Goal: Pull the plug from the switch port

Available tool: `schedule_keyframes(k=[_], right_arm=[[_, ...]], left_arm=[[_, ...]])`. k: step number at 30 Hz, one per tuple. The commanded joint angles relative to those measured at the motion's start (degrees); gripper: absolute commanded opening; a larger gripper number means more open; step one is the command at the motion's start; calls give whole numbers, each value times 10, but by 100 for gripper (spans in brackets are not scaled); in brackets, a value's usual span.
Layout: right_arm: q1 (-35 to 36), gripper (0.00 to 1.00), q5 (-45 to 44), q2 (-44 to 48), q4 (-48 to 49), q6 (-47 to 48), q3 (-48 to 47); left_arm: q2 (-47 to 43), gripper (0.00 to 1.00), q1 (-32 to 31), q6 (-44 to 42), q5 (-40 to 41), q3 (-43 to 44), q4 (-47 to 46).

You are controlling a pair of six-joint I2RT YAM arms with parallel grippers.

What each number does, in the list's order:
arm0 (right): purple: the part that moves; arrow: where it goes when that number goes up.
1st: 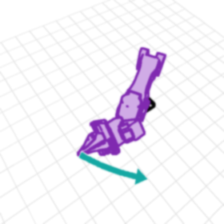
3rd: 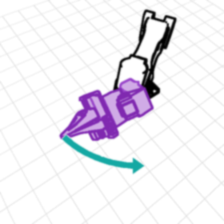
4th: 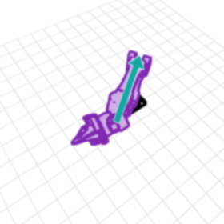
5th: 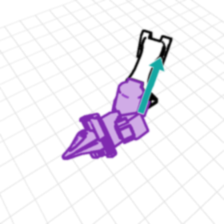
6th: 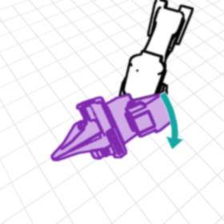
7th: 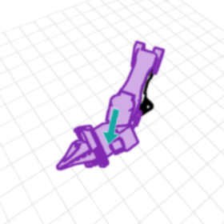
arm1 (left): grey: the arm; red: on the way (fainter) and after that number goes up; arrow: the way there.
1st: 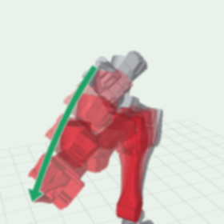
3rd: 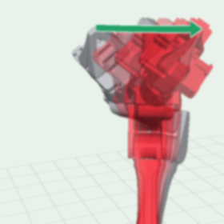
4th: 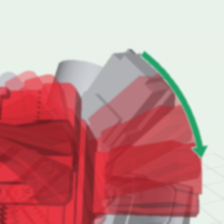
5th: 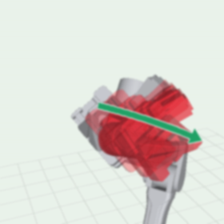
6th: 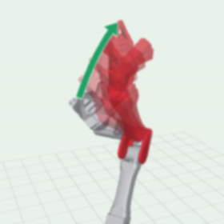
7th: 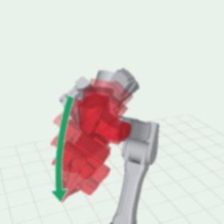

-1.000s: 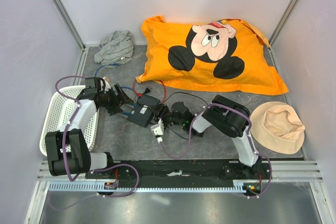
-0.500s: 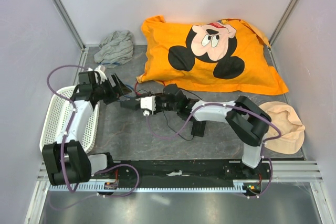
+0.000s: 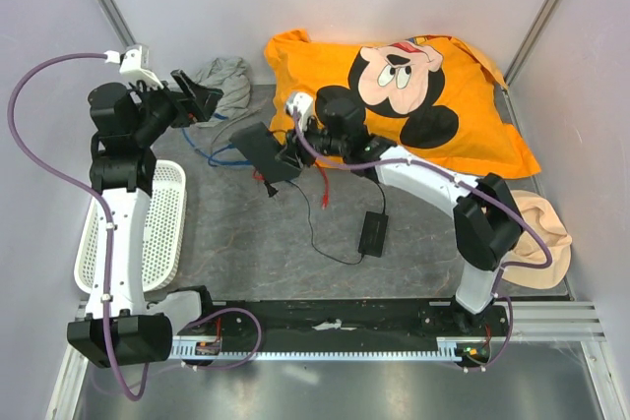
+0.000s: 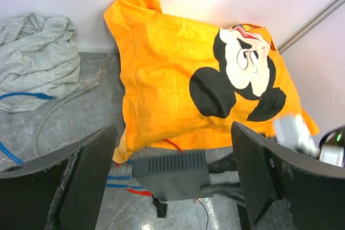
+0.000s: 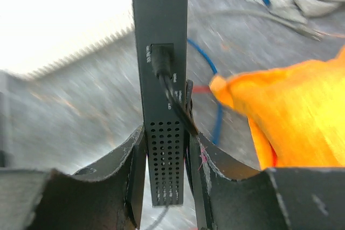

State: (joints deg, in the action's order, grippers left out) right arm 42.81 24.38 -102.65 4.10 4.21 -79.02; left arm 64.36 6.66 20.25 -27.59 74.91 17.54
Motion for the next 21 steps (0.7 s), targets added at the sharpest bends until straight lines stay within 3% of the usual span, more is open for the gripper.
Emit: schedule_keyframes(k=[1,7,13,21], right_arm=[[-41,5,137,-29,7,-209,-121],[-85,4,223,-51,87,-392,-107],[-133,0,251,-58,242,-590,20],[-170,1,251,-20,215,-644,177]], left_arm=[[8,94,0,-38,10,0,12],[16,93,1,-29,9,-5,9],[23,93,1,-28,-13,-22,27],[55,91,-1,-38,-33,-42,51]])
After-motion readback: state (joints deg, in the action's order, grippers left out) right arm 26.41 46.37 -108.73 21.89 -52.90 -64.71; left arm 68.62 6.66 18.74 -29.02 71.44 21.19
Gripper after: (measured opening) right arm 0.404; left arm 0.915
